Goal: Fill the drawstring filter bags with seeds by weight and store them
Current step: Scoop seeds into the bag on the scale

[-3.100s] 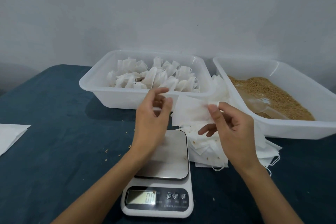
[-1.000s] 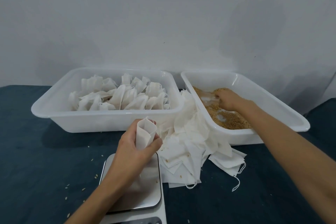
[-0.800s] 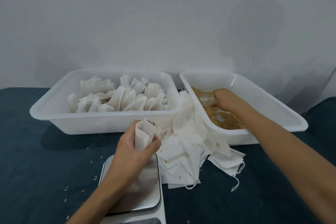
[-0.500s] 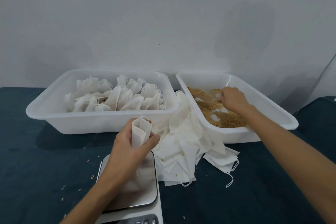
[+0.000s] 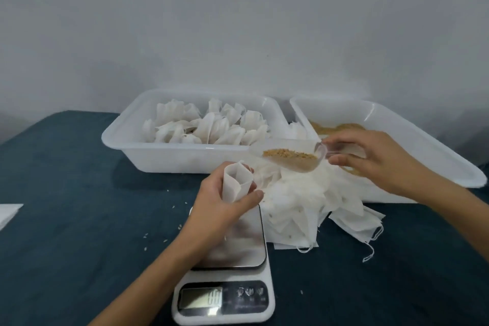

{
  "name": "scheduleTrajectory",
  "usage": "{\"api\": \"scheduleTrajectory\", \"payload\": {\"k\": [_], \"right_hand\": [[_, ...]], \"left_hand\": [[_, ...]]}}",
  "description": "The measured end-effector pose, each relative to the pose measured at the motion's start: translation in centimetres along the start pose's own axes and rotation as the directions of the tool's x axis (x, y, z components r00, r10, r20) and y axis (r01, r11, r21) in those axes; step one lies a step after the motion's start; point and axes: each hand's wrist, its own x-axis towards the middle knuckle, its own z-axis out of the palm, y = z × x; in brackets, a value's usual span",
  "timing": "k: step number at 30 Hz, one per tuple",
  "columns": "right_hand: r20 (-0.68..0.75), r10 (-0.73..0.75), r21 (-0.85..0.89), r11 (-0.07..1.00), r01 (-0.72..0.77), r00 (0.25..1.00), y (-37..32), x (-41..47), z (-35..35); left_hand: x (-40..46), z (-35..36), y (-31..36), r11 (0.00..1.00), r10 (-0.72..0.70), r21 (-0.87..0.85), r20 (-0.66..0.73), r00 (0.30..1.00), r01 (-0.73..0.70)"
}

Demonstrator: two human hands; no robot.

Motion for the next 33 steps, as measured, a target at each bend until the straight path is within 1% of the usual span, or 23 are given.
{"api": "scheduleTrajectory", "payload": {"k": [3,8,11,15,21,33], "right_hand": [[0.019,-0.079,-0.036,0.996,0.079,0.997,-2.6,-0.2,0.2],[0.028,-0.192,-0.244,0.95,0.193,0.981,-4.2,0.5,-0.9],[0.043,-0.222,-0.374,0.901,0.222,0.974,-4.5,0.9,-1.6],[0.041,-0.235,-0.462,0.857,0.227,0.971,-5.4,1.3,-1.7],[0.06,-0.247,-0.494,0.835,0.244,0.967,-6.8,1.7,-1.3],[0.044,-0.245,-0.504,0.832,0.233,0.969,-7.5,1.5,-1.3]], "left_hand": [[0.0,-0.2,-0.3,0.999,-0.009,0.047,0.002,1.0,0.009],[0.0,-0.1,-0.7,0.997,-0.032,0.073,-0.032,0.999,0.034],[0.0,0.0,-0.6,0.995,-0.03,0.092,-0.049,0.998,0.035],[0.0,0.3,-0.6,0.993,-0.047,0.103,-0.047,0.998,0.052],[0.0,0.6,-1.3,0.987,-0.067,0.142,-0.044,0.997,0.073],[0.1,0.5,-1.5,0.989,-0.095,0.109,-0.051,0.994,0.1]]}}
